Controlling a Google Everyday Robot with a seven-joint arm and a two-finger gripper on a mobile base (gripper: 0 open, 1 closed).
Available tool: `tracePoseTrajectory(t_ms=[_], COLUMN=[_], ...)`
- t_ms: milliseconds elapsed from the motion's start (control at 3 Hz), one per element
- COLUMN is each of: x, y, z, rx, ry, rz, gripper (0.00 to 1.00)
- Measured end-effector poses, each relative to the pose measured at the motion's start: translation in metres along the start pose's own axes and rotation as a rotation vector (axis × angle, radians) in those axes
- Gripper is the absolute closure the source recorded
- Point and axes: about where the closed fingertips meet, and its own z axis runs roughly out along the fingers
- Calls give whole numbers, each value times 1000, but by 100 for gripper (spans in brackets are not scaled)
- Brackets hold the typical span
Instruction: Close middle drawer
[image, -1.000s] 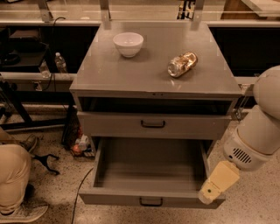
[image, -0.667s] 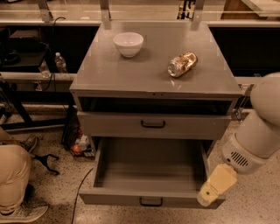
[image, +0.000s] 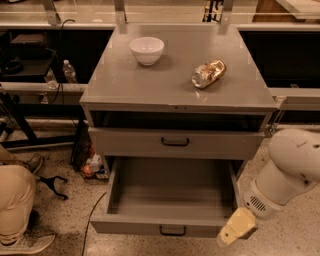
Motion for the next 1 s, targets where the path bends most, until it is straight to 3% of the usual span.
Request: tracePoseTrajectory(t_ms=[667, 1000], x=[-1, 0], y=[-20, -28], z=[64, 86], rx=[-60, -92], ry=[-20, -29], rz=[23, 48], gripper=[0, 15])
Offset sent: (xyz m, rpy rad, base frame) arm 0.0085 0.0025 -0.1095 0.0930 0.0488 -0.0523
